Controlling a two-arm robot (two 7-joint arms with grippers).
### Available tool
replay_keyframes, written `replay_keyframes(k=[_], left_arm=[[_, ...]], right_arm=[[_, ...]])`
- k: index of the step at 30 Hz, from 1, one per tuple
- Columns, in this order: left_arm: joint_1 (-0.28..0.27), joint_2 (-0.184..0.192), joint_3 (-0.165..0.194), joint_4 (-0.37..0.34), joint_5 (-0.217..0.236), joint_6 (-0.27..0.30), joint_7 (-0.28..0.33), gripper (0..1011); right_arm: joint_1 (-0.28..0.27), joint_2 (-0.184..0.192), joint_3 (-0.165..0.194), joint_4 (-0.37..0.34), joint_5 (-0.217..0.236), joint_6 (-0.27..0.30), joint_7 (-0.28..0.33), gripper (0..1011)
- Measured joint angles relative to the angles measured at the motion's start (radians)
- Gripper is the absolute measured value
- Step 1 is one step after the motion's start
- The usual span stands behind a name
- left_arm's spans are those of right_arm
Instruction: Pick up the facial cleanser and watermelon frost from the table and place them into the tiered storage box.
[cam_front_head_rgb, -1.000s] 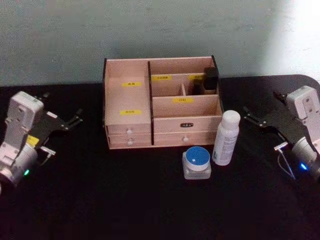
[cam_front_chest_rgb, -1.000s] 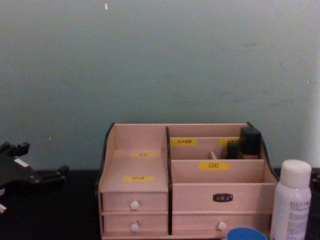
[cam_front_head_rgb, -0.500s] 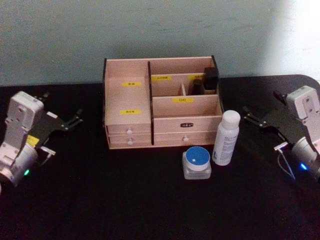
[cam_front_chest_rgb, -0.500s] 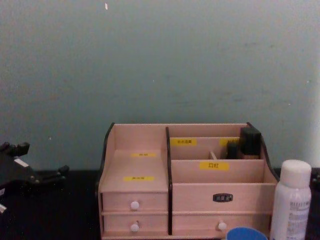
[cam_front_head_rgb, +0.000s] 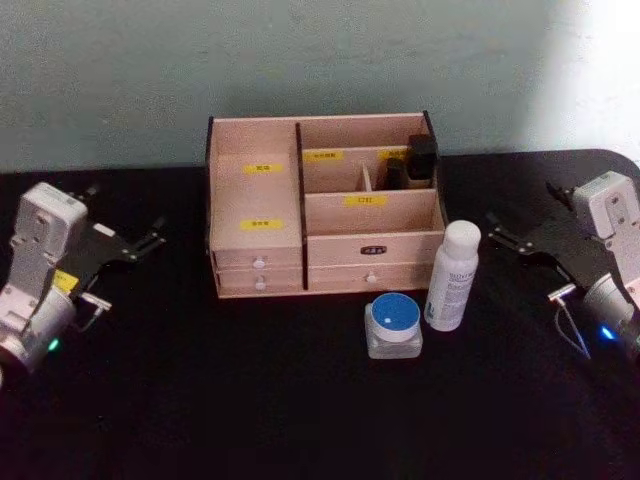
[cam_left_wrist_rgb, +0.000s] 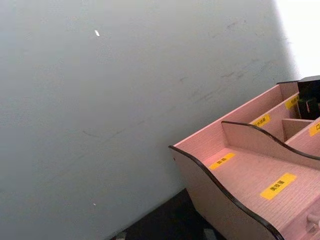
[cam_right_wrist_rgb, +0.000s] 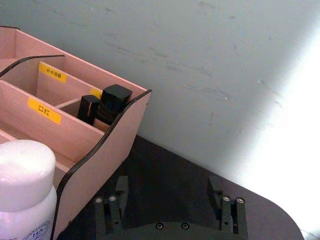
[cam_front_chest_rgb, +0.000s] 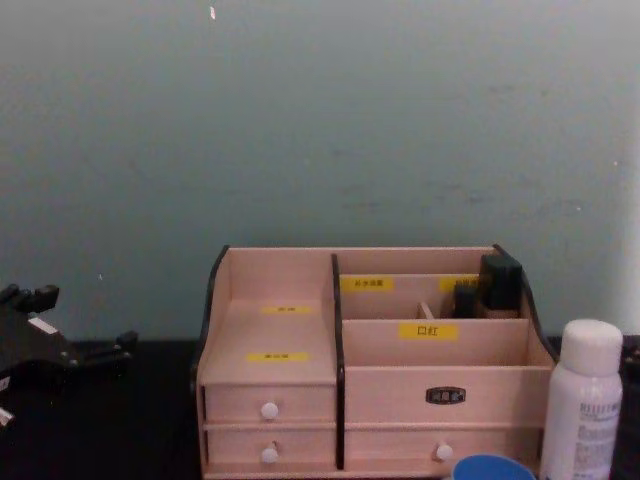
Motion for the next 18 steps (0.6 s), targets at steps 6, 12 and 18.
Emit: replay_keyframes(k=[6,12,18], left_arm=[[0.0,0.0,0.0,0.0,0.0,0.0,0.0,1001],[0.0,0.0,0.0,0.0,0.0,0.0,0.0,1002],[0.0,0.0,0.0,0.0,0.0,0.0,0.0,1001]], right_arm=[[0.0,0.0,0.0,0.0,0.0,0.0,0.0,1002],[0.0,0.0,0.0,0.0,0.0,0.0,0.0,1002],[0.0,0.0,0.0,0.0,0.0,0.0,0.0,1002]])
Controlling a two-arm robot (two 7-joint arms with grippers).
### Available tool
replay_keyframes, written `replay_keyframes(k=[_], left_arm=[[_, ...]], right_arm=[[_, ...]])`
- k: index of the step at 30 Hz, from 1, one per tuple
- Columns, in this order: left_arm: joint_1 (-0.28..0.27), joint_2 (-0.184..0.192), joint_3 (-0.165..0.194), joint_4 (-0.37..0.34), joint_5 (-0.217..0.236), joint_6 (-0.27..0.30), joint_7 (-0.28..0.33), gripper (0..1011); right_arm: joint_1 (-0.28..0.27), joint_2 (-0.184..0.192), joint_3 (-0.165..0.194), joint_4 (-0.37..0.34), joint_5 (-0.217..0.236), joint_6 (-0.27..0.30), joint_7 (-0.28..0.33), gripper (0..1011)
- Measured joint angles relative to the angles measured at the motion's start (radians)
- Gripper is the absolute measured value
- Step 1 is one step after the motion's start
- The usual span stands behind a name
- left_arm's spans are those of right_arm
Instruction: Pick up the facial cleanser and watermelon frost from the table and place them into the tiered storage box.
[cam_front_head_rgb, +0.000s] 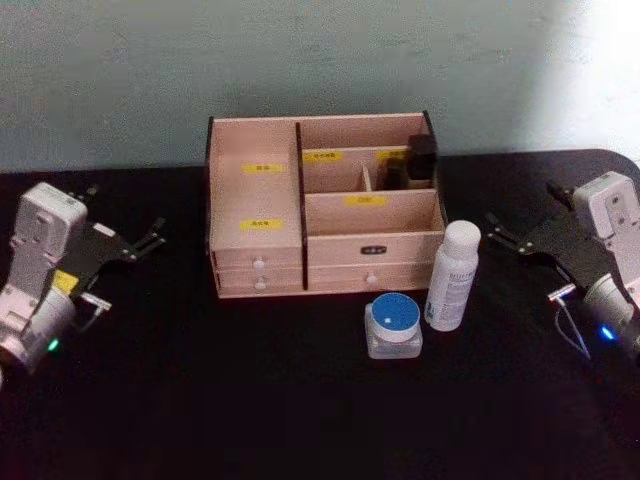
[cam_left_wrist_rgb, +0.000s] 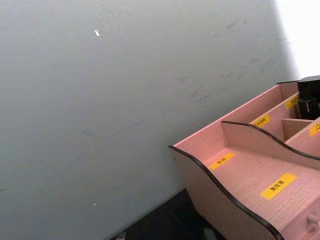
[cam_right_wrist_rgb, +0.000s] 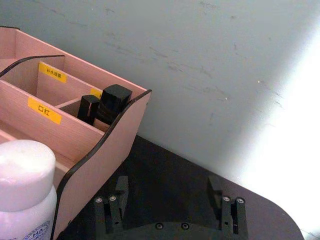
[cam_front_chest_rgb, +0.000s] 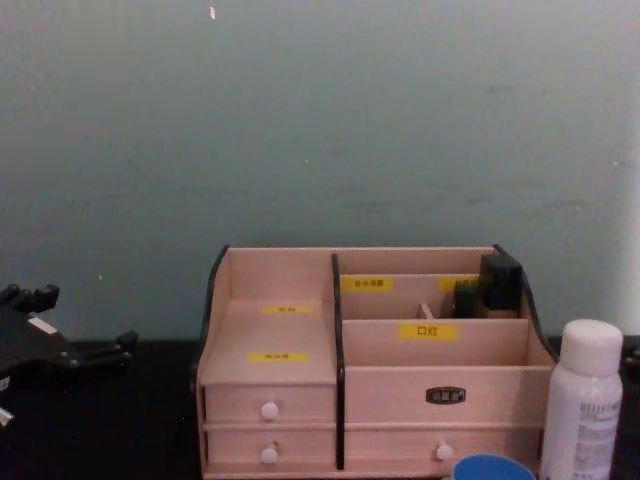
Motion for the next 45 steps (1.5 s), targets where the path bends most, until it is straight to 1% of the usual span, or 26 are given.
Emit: replay_keyframes(k=[19,26,31,37,38,43,44,45], left_arm=[[0.0,0.0,0.0,0.0,0.0,0.0,0.0,1001],[0.0,0.0,0.0,0.0,0.0,0.0,0.0,1001],[0.0,0.0,0.0,0.0,0.0,0.0,0.0,1001],[0.0,0.0,0.0,0.0,0.0,0.0,0.0,1001],[0.0,0.0,0.0,0.0,0.0,0.0,0.0,1001],[0.0,0.0,0.0,0.0,0.0,0.0,0.0,1001],[0.0,0.0,0.0,0.0,0.0,0.0,0.0,1001],[0.0,0.0,0.0,0.0,0.0,0.0,0.0,1001]], right_arm=[[0.0,0.0,0.0,0.0,0.0,0.0,0.0,1002],[-0.016,0.002,0.02,-0.014,-0.001,0.0,0.021,1002],[-0.056,0.015,0.048,-0.048,0.018,0.007,0.041,1002],[-0.123,0.029,0.085,-0.104,0.046,0.022,0.049,1002],[-0.139,0.034,0.094,-0.12,0.054,0.026,0.053,1002],[-0.186,0.055,0.119,-0.164,0.078,0.041,0.071,1002],[-0.211,0.066,0.134,-0.186,0.089,0.053,0.081,1002],[-0.219,0.07,0.139,-0.193,0.093,0.056,0.084,1002]])
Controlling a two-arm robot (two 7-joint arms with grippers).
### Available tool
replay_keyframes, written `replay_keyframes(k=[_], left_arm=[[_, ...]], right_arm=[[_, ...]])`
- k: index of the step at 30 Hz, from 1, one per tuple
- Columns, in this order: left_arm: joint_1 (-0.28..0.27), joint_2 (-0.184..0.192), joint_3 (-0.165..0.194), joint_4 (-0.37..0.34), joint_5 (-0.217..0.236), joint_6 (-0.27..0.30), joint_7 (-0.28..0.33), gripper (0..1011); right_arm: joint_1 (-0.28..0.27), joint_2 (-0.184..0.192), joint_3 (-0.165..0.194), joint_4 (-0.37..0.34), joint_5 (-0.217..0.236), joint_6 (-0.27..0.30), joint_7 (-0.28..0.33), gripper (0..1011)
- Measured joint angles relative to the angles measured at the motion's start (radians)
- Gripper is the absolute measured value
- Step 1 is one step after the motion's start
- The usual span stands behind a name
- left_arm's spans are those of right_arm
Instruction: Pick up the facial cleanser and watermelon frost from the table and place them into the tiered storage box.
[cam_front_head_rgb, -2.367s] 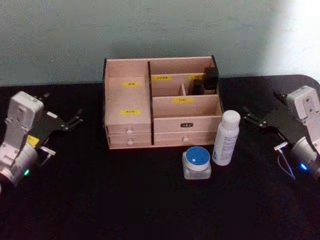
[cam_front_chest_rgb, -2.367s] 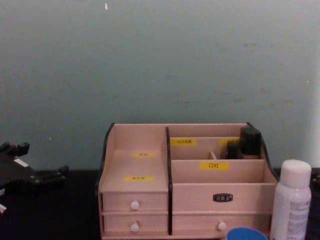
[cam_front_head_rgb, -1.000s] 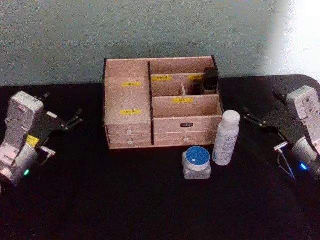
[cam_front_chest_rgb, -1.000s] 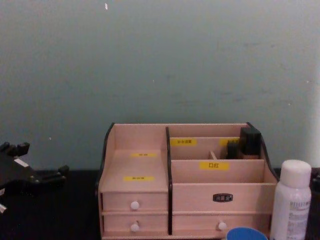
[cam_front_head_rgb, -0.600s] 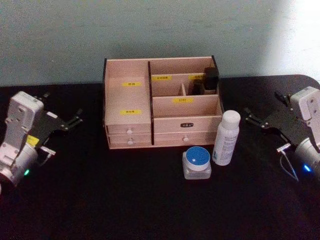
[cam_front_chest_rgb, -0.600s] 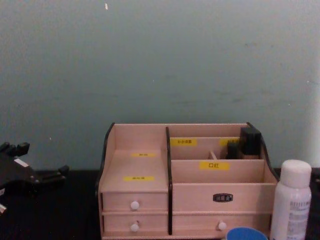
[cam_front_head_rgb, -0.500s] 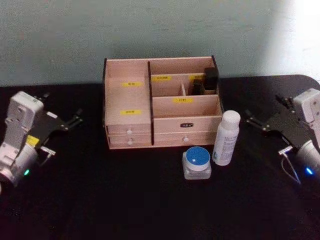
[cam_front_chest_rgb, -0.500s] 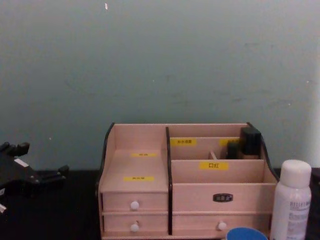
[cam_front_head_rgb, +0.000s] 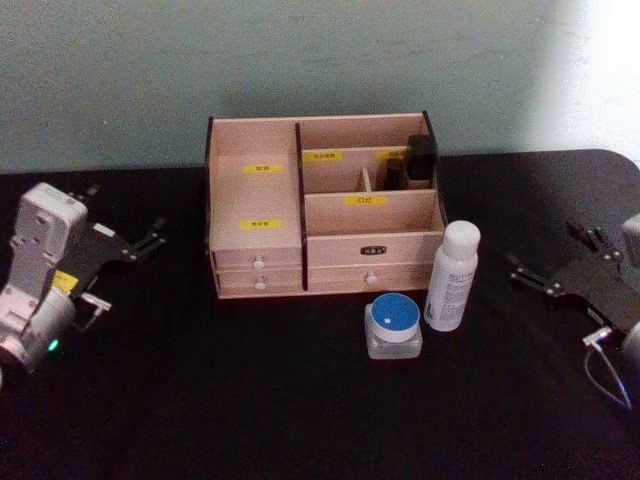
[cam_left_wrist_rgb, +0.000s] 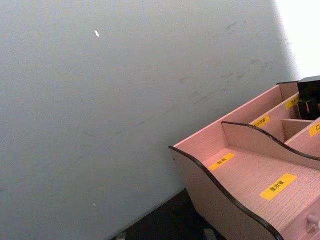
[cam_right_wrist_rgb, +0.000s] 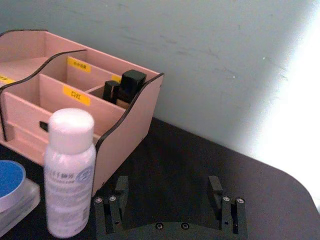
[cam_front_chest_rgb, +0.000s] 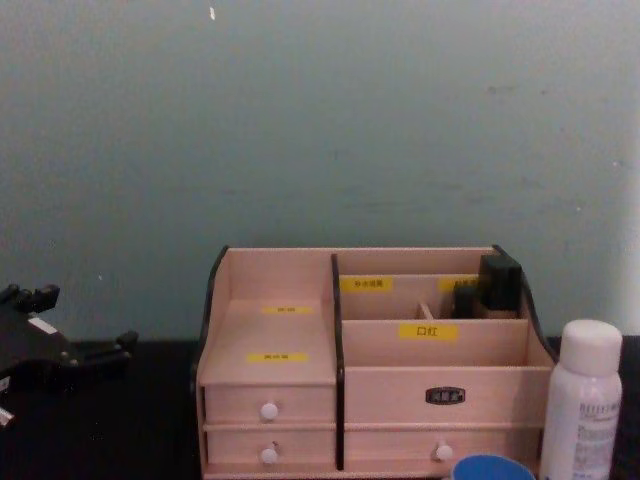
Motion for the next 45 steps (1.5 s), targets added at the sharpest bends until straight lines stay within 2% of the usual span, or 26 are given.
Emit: replay_keyframes(k=[7,10,18,32,45], left_arm=[[0.0,0.0,0.0,0.0,0.0,0.0,0.0,1001],[0.0,0.0,0.0,0.0,0.0,0.0,0.0,1001],[0.0,0.0,0.0,0.0,0.0,0.0,0.0,1001],[0.0,0.0,0.0,0.0,0.0,0.0,0.0,1001],[0.0,0.0,0.0,0.0,0.0,0.0,0.0,1001]], right_arm=[[-0.057,0.034,0.032,-0.046,0.031,0.021,0.047,1002],[-0.082,0.05,0.044,-0.06,0.056,0.031,0.093,1002],[-0.101,0.048,0.05,-0.065,0.113,0.06,0.189,1002],[-0.068,-0.044,0.022,-0.047,0.112,0.086,0.242,1002],[-0.019,-0.12,0.019,-0.014,0.076,0.092,0.246,1002]])
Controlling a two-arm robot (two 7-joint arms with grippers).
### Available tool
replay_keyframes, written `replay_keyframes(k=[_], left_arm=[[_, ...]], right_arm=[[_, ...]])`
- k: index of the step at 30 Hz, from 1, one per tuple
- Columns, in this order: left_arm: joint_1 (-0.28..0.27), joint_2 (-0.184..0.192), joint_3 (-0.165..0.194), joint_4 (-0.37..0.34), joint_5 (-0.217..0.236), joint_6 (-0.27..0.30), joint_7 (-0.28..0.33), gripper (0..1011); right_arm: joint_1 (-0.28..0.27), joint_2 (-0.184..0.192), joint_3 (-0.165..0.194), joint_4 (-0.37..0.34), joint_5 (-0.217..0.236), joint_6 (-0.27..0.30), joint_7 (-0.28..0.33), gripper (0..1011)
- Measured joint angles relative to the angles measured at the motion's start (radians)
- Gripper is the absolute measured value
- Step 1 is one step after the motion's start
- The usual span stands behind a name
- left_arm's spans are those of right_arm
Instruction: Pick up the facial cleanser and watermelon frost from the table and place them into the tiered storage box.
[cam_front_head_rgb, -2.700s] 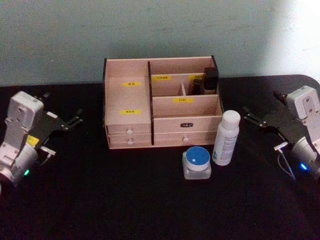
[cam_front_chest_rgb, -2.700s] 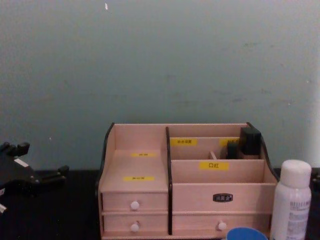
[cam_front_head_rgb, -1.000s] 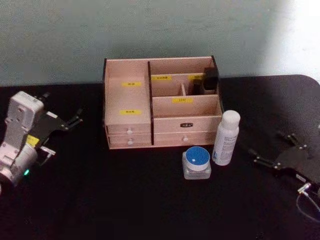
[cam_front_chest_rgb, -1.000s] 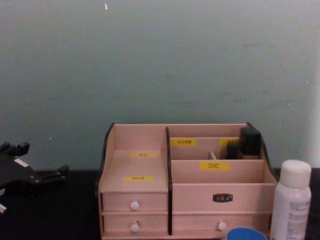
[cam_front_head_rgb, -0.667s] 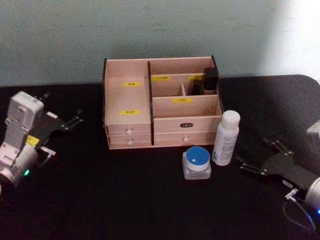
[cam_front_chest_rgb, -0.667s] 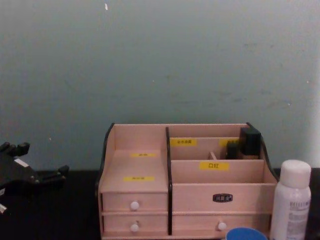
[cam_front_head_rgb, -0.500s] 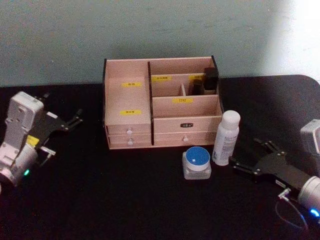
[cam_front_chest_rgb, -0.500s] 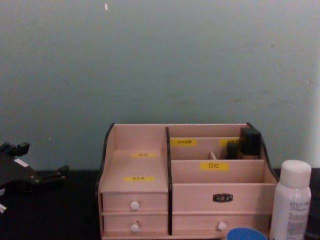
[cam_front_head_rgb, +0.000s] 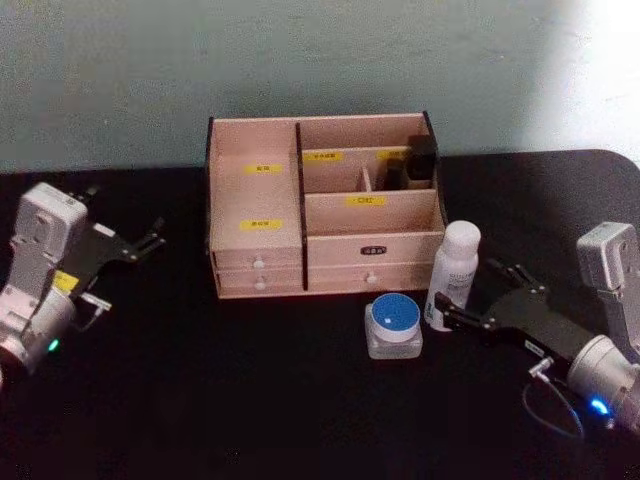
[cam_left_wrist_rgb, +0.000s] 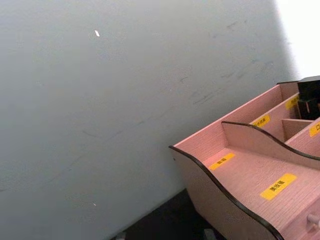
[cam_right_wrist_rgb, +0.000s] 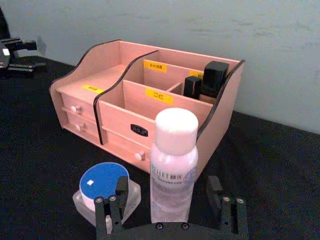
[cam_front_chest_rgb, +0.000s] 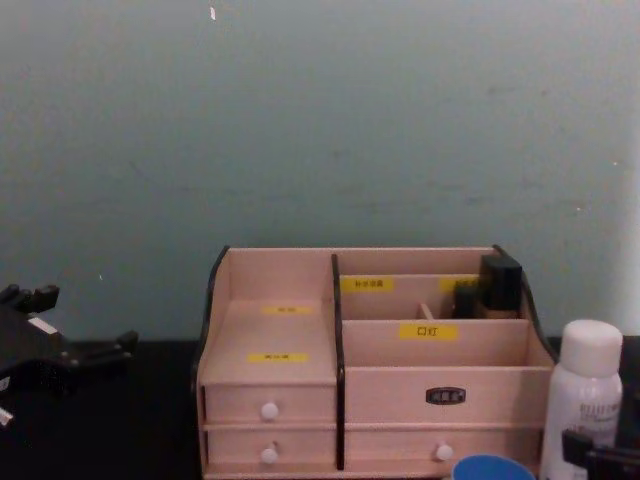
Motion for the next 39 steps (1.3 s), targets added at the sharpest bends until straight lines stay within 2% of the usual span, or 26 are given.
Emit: replay_keyframes(k=[7,16,39], left_arm=[[0.0,0.0,0.0,0.0,0.0,0.0,0.0,1001],[0.0,0.0,0.0,0.0,0.0,0.0,0.0,1001],[0.0,0.0,0.0,0.0,0.0,0.0,0.0,1001]], right_arm=[[0.027,-0.041,-0.003,0.033,-0.049,-0.021,-0.009,1002],[0.05,-0.081,0.002,0.071,-0.084,-0.051,-0.008,1002],[0.079,-0.15,0.035,0.121,-0.114,-0.033,0.028,1002]])
